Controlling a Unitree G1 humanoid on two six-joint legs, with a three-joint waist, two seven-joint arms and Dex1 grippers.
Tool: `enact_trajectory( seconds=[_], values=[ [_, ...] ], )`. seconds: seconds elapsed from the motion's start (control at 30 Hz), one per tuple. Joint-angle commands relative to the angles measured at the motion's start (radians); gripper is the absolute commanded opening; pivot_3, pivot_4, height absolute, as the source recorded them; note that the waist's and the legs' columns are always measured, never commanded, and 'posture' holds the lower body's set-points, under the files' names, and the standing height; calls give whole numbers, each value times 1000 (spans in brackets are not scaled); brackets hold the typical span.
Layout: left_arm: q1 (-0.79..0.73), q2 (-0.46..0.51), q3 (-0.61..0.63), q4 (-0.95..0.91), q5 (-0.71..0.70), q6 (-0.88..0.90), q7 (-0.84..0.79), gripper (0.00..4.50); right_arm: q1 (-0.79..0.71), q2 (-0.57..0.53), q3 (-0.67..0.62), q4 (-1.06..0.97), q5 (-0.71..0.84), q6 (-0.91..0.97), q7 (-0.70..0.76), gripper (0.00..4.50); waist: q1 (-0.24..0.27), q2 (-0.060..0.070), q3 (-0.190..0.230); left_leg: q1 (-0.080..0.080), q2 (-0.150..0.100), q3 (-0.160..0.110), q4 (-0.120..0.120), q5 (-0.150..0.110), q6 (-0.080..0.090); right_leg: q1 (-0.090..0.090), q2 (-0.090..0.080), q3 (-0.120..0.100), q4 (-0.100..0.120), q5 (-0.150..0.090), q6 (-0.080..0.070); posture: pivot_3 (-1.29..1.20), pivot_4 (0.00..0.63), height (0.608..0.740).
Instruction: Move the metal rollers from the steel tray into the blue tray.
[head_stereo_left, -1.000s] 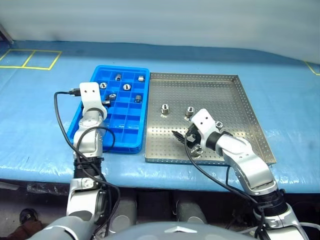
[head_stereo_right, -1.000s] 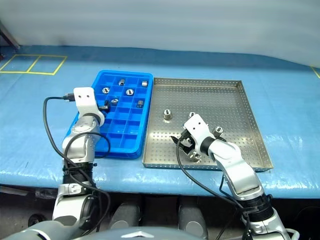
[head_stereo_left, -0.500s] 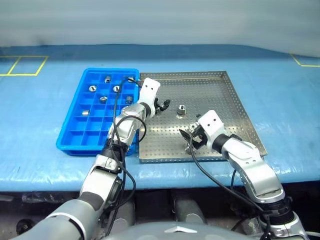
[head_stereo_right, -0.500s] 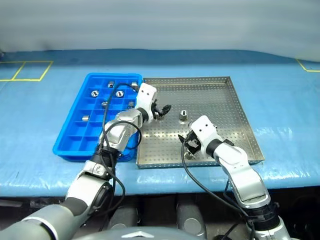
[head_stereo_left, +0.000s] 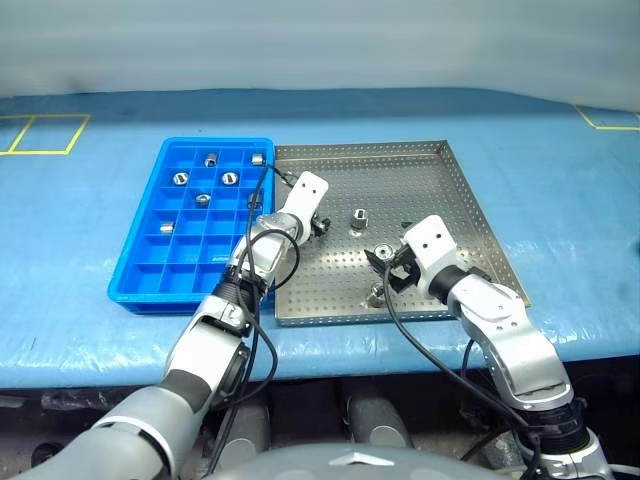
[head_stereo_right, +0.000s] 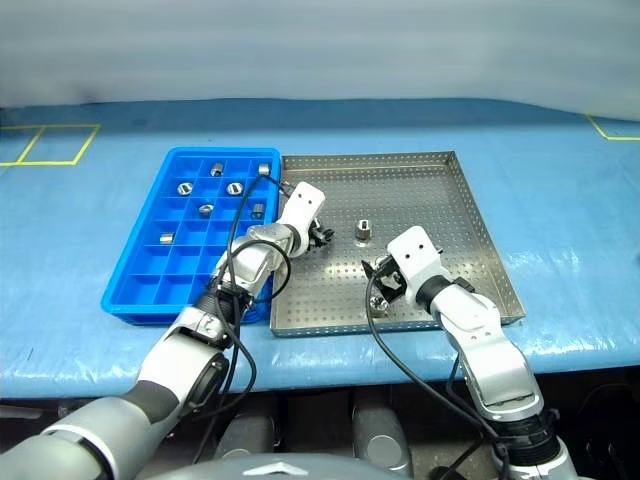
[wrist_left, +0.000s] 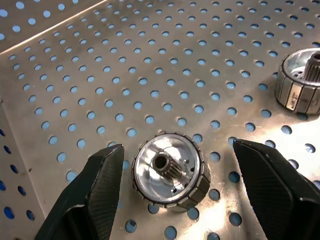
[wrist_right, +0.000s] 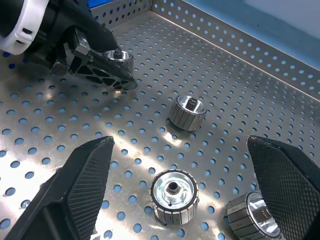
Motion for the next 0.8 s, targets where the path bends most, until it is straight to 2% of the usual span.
enact_trajectory(
  seconds=[0.03, 0.07, 0.1, 0.37, 0.47, 0.63, 0.8],
  values=[
    [2, 1, 18, -57, 1, 8, 8, 2182, -26, 10, -11, -3, -3, -11, -5, 4500, 2, 0, 0, 0, 0, 0, 0, 0, 0, 0, 0, 0, 0, 0, 0, -47, 150, 740],
    [4, 2, 21, -59, -1, 9, 7, 1860, -29, 11, -8, 1, -5, -14, -3, 4500, 3, 0, 0, 0, 0, 0, 0, 0, 0, 0, 0, 0, 0, 0, 0, -45, 150, 740],
    [7, 1, 28, -64, -9, 11, 0, 1808, -32, 12, -5, 4, -5, -16, -1, 4500, 4, 0, 0, 0, 0, 0, 0, 0, 0, 0, 0, 0, 0, 0, 0, -41, 150, 740],
    [40, -11, 96, -195, -73, -52, -19, 1808, -37, 11, 14, 12, 0, -20, 20, 4500, 8, 0, 0, 0, 0, 0, -1, 0, 0, 0, 0, 0, 0, 1, 2, -33, 150, 740],
    [72, 13, 154, -364, -158, -18, -77, 1808, -30, 4, 24, 2, 18, -20, 53, 4500, 9, 0, 0, 0, 0, 0, -1, 0, 0, -1, 0, 0, 0, 1, 2, -27, 150, 740],
    [189, 223, 132, -692, -158, 194, -147, 1808, -27, 50, -3, -23, 89, -35, 83, 4500, 0, 1, 0, 1, 1, 0, -2, 0, 0, -1, 1, 0, 1, 1, 2, 10, 150, 740],
    [329, 412, 266, -1020, -208, 393, -163, 1808, -24, 57, 6, -24, 162, -72, 163, 4500, 17, 0, 0, 1, 2, 0, -2, 0, 0, -1, 1, -1, 2, -1, -1, 68, 150, 740]
  ],
)
